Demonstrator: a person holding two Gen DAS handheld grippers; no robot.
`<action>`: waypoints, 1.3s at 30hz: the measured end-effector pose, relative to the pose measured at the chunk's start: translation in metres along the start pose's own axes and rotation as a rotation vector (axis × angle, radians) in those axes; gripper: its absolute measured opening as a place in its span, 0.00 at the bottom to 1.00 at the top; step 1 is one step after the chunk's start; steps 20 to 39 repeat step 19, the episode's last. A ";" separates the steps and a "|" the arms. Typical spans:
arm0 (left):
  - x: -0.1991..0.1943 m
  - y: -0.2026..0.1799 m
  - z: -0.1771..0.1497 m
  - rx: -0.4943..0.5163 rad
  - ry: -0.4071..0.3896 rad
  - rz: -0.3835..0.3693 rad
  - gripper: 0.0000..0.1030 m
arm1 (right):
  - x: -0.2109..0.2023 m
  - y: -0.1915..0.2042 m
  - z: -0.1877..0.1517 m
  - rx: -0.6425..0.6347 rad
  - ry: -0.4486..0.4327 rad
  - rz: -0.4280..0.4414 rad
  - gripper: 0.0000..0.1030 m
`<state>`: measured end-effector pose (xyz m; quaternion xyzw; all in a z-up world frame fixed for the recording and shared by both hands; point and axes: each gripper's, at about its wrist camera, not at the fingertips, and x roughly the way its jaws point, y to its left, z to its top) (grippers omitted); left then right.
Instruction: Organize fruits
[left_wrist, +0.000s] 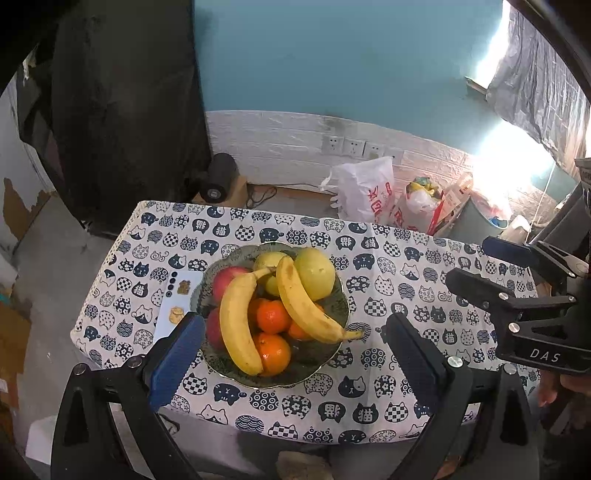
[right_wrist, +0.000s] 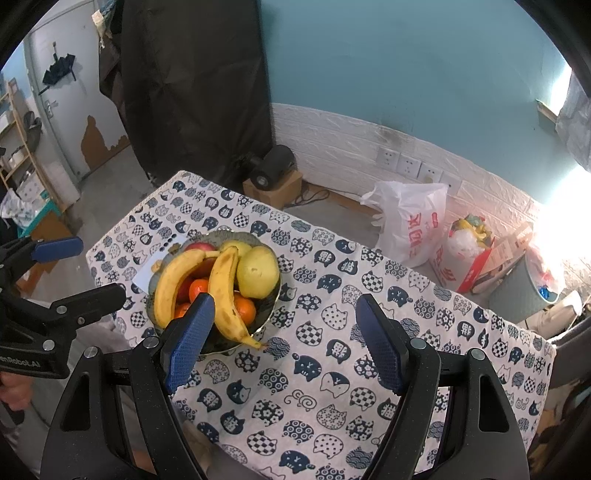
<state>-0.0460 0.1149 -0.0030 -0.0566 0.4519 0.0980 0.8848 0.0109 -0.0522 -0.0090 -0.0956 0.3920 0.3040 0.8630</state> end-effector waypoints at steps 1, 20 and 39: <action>0.000 0.000 0.000 -0.001 0.001 0.000 0.96 | 0.000 0.000 0.000 0.000 0.000 0.000 0.75; 0.000 -0.002 0.000 0.012 0.001 0.000 0.96 | 0.000 0.001 0.000 -0.001 0.001 0.000 0.75; 0.000 -0.002 0.000 0.012 0.001 0.000 0.96 | 0.000 0.001 0.000 -0.001 0.001 0.000 0.75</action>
